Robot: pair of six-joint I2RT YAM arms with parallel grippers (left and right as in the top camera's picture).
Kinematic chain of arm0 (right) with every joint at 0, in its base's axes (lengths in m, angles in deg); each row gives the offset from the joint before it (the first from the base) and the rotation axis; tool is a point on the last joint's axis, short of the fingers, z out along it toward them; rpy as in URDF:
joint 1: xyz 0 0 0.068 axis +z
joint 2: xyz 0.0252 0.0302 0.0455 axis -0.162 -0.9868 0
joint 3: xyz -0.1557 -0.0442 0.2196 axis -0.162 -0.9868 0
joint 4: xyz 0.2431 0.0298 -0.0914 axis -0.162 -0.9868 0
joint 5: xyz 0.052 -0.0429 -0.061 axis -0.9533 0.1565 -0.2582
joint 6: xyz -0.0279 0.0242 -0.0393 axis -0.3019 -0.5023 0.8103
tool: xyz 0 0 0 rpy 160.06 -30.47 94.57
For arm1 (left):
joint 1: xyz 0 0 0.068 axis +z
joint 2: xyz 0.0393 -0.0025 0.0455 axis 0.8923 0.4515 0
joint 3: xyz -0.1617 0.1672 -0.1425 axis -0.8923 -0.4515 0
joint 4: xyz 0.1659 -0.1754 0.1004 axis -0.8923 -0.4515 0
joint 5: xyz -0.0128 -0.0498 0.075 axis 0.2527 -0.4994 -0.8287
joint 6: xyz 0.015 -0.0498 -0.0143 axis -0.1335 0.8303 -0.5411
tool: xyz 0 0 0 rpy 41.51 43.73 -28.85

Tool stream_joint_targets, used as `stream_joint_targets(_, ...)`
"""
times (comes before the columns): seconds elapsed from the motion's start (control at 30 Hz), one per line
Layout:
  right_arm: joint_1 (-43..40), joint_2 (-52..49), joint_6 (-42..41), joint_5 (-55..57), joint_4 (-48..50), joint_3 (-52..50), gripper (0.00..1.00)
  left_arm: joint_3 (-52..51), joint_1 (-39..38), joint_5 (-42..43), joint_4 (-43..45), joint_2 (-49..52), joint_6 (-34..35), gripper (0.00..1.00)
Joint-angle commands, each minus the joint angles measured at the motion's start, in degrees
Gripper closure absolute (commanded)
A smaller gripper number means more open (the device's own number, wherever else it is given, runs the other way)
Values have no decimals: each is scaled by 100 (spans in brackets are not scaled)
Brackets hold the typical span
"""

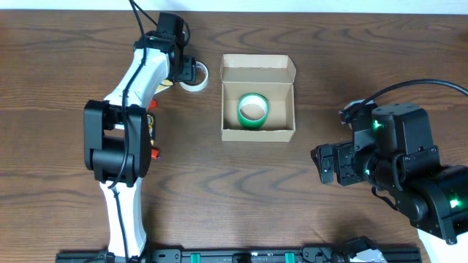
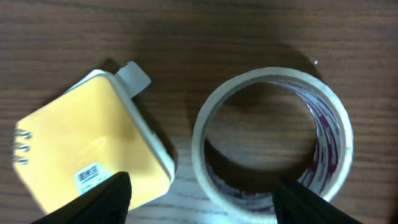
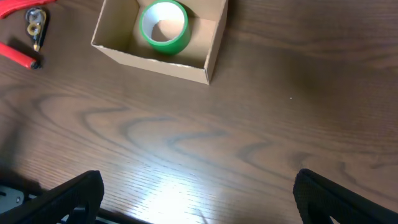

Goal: Pack container
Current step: 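Grasp the white masking tape roll rim with the left gripper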

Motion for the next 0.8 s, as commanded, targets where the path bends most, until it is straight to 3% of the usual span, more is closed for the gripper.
stream_joint_targets(0.0, -44, 4, 15, -17, -9, 0, 1, -39, 13, 4, 61, 219, 90, 31)
stream_joint_targets(0.47, -44, 4, 17, -17, -9, 2, 1, -39, -26, 337, 319, 437, 87, 49)
stream_joint_targets(0.77, -44, 4, 17, -17, -11, 0, 1, -39, -85, 341, 317, 474, 87, 55)
